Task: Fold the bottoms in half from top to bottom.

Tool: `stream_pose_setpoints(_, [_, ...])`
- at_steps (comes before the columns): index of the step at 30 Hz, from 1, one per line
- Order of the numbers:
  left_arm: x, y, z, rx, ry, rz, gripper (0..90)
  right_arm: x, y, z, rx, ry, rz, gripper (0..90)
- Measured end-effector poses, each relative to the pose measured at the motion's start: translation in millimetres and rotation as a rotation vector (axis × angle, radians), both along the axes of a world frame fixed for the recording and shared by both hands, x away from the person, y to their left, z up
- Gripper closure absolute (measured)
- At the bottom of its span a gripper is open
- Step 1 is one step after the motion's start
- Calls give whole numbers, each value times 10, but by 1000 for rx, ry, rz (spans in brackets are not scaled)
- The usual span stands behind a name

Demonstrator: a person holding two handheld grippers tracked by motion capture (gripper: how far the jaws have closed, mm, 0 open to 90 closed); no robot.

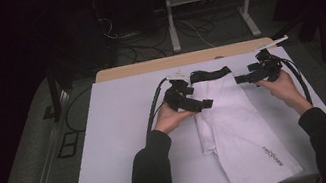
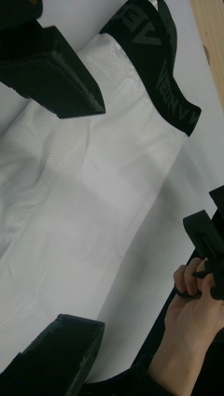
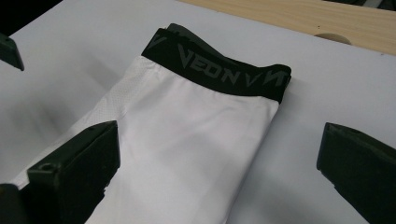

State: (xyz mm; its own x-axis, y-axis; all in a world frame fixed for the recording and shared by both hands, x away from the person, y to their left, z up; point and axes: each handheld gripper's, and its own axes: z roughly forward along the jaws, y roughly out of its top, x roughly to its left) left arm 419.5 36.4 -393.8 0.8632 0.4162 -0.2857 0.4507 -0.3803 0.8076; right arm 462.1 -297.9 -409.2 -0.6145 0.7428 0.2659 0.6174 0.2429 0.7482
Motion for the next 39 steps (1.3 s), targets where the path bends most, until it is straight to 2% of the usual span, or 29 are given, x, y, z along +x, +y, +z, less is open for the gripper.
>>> stream_pose_setpoints(9, [169,21,-23,4,28,8,0,8,-28,-46,2,10,-6,0])
stream_pose_setpoints(12, [221,28,-16,-9,36,16,0,13,-40,-64,4,14,-8,0])
stream_pose_setpoints(16, [278,22,-29,7,42,18,0,24,-52,-78,4,21,-12,0])
stream_pose_setpoints(24, [427,-9,-125,0,70,37,0,64,-51,-137,19,31,-17,0])
stream_pose_setpoints(33, [544,6,-259,32,93,68,0,97,19,-196,20,47,-7,0])
stream_pose_setpoints(35, [579,1,-281,54,111,77,0,100,25,-205,25,50,-9,0])
stream_pose_setpoints(39, [630,-1,-317,59,136,89,0,121,29,-244,15,63,-13,0])
